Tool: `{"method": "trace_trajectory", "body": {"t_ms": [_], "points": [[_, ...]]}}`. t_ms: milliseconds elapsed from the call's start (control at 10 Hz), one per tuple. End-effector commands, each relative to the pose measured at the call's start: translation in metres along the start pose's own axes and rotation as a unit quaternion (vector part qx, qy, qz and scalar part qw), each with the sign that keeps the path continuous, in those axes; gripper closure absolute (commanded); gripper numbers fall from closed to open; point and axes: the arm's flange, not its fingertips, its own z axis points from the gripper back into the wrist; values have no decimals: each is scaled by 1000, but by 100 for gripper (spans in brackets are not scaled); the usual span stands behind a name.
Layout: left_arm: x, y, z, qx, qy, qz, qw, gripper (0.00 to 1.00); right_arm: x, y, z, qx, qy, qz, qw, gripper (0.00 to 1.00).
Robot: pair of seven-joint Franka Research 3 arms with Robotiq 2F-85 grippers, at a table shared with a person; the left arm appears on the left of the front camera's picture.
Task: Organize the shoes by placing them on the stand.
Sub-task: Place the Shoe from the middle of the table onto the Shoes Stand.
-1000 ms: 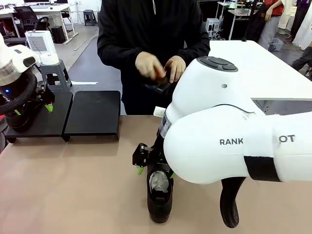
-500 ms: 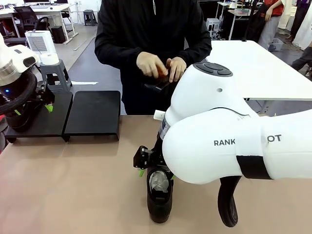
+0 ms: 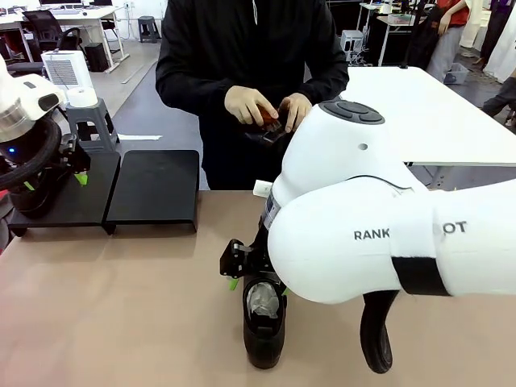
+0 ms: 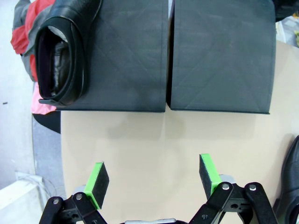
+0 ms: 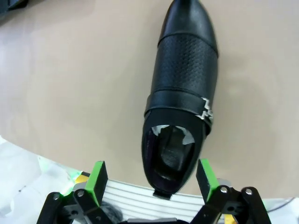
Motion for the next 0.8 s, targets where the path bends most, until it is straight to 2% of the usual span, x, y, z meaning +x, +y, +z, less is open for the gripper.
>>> {"method": "trace_trajectory", "body": {"t_ms": [0, 100, 200, 300, 400, 500, 600, 700], "points": [[-1, 1, 1, 7, -4, -4, 1000, 0, -8, -38, 56, -58, -63, 23, 996, 0], [0, 0, 0, 0, 0, 0, 1000, 0, -6, -67, 81, -75, -84, 20, 993, 0], [-17, -23, -3, -21, 16, -8, 1000, 0, -3, -95, 101, -88, -93, 21, 992, 0], [-38, -49, -3, -57, 43, 3, 997, 0, -1, -122, 113, -98, -93, 22, 991, 0], [-63, -79, -5, -98, 90, 44, 990, 0, 2, -151, 120, -107, -88, 4, 990, 0], [-83, -103, -8, -128, 132, 57, 981, 0, 5, -174, 121, -115, -82, -15, 990, 0], [-94, -118, -10, -132, 136, 57, 980, 0, 8, -193, 120, -111, -77, -39, 990, 0], [-85, -109, -6, -101, 99, 25, 990, 0, 11, -210, 120, -105, -74, -76, 989, 0]]}}
